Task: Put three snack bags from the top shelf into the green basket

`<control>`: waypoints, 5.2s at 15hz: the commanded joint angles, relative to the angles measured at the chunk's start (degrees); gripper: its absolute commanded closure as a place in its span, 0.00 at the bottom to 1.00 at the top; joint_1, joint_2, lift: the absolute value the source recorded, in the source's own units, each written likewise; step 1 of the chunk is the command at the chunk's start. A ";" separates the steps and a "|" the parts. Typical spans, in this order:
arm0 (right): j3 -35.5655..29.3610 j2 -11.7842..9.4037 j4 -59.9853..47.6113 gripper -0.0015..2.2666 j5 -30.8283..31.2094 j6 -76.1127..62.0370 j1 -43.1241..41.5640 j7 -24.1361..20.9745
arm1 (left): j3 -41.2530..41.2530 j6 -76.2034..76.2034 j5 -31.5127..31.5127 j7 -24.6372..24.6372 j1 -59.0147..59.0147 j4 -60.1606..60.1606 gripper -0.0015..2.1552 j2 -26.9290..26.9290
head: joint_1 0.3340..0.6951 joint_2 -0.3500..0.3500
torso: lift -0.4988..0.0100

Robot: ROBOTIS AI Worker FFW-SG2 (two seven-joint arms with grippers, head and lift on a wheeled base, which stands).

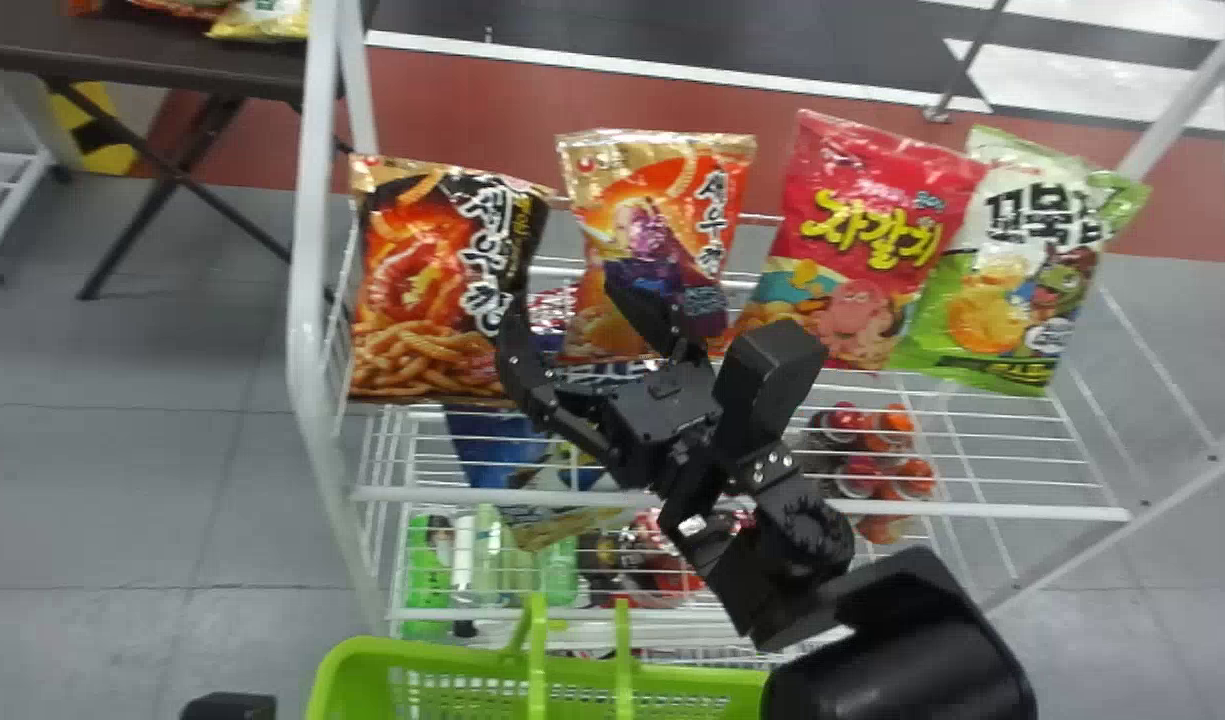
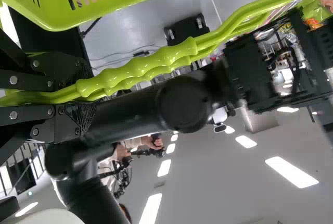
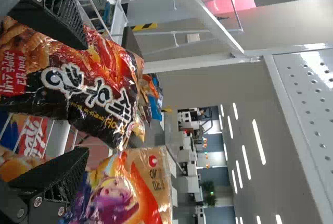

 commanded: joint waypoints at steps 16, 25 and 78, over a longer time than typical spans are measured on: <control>3.85 -0.18 -3.81 0.97 -0.16 30.77 -10.06 4.79 | -0.49 -0.71 0.09 0.08 0.09 -0.14 0.67 0.81 | 1.00 0.52 | 0.89; -6.88 -12.75 -42.48 0.97 -2.62 62.41 4.45 1.63 | -0.14 -1.58 0.79 -0.71 -0.09 0.73 0.67 0.81 | 1.00 0.29 | 0.89; -15.49 -1.94 -11.99 0.04 -3.77 1.23 9.02 10.59 | -0.66 -5.28 -1.40 -0.27 -2.28 3.64 0.67 -2.70 | 1.00 0.00 | 0.89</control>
